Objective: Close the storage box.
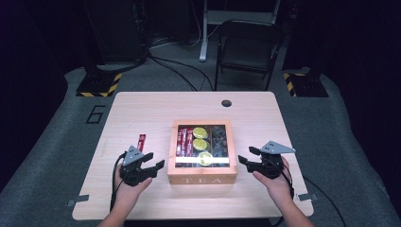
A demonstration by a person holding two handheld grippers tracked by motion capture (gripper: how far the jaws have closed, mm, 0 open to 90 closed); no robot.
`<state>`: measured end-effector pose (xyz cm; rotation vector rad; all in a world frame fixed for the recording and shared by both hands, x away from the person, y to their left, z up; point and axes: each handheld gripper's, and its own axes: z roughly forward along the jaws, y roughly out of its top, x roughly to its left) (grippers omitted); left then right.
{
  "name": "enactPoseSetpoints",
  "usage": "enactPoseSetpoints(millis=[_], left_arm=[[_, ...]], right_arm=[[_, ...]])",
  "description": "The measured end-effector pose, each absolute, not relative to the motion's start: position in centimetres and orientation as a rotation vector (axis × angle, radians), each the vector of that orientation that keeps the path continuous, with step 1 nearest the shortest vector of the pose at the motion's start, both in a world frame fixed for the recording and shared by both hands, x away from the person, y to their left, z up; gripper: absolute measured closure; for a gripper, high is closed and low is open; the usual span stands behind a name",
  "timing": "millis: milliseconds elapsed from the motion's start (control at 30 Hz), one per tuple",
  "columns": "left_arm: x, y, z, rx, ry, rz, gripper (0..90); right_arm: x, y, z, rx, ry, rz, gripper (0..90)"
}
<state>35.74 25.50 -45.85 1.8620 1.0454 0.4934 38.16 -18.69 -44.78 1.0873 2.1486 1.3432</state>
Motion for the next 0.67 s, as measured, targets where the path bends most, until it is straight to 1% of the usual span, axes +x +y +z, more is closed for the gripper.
enactPoseSetpoints(millis=[233, 467, 600, 667], left_arm=[[36.4, 26.2, -46.4, 1.863, 1.054, 0.522, 41.3], [37.1, 26.9, -47.3, 1.877, 1.086, 0.492, 41.2], [37.6, 27.4, -47.5, 1.875, 1.105, 0.512, 40.7], [37.8, 27.9, -47.3, 1.868, 1.117, 0.55, 39.5]], right_arm=[[38.4, -19.7, -46.1, 1.124, 2.111, 1.306, 38.1], [38.4, -20.5, -47.3, 1.134, 2.122, 1.255, 38.2], [38.3, -20.7, -47.6, 1.152, 2.126, 1.268, 38.2], [38.1, -20.7, -47.6, 1.14, 2.132, 1.303, 37.5]])
